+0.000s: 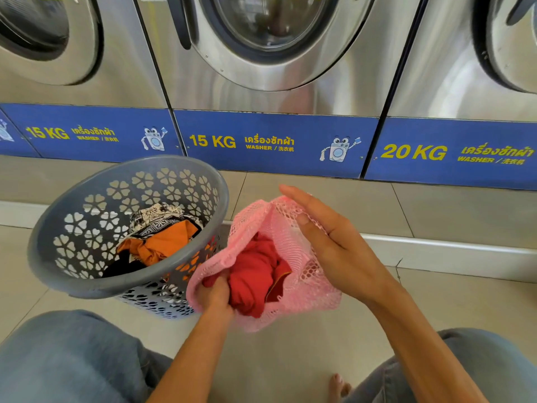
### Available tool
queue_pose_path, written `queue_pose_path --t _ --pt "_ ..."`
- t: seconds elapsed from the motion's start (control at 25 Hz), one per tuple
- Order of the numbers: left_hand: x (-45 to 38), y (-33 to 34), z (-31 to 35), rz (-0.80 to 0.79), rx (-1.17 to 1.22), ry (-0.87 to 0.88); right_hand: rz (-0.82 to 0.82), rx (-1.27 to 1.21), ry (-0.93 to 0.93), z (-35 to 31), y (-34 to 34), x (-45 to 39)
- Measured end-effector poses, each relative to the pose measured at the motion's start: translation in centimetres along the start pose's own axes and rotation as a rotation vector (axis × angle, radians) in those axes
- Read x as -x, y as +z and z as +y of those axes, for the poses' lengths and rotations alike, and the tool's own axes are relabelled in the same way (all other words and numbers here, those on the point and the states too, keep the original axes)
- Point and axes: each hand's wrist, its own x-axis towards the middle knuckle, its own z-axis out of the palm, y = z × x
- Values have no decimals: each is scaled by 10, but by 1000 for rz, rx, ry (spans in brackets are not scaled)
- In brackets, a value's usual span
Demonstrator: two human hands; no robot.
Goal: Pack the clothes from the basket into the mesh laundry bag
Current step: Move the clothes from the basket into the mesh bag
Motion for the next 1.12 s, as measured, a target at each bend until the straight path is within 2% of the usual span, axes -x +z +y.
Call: queue_pose_path --t 0.04,0.08,0.2,0.28,0.44,0.52,0.64,0.72,0.84,0.92,0.96,1.04,1.12 --pt "-3 -1 -6 59 -96 57 44 -21 5 2 -2 -2" --pt "-2 -6 -13 35 -175 75 92 -23 22 5 -4 -5" --pt "-2 -16 -36 -160 -403 -53 183 24 135 20 -6 -10" --pt "-15 -20 -44 -290 -606 -52 222 20 183 25 -5 -11" --pt "-46 -16 -38 -340 -1137 186 268 4 272 31 -11 -17" --pt "-26 -11 -7 -443 -1280 260 218 69 364 44 -5 -19" --pt "21 -3 59 -582 -1338 327 88 135 481 55 18 -25" --pt "44 0 105 -619 -1304 419 45 111 510 56 33 -30" --pt "63 -7 167 -558 -1019 551 3 75 513 53 52 -40" --pt "53 -18 189 -469 -863 551 -9 65 499 48 62 -49" --pt "42 -23 194 -409 -859 543 -13 68 496 44 68 -54" --pt "9 -30 196 -340 -1019 520 -36 79 496 38 80 -65" --pt "-29 -37 188 -343 -1259 507 -58 53 506 36 94 -76"
